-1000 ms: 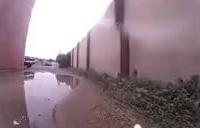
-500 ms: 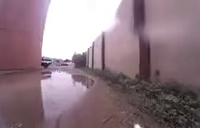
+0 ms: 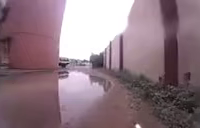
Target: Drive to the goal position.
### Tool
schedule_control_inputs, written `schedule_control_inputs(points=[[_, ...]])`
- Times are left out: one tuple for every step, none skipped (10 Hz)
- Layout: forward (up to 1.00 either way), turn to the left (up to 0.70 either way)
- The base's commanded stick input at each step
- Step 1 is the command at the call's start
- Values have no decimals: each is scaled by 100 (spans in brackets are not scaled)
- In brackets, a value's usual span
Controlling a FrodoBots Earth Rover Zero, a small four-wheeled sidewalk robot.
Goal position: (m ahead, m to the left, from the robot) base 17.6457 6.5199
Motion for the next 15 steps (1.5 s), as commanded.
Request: schedule_control_inputs(points=[[70, 36], [70, 22], [70, 1], [70, 1], [70, -23], [70, -34], [70, -34], [70, -34], [70, -34], [70, -34], [70, -34], [70, -34], [70, -34], [70, -34], [70, -34]])
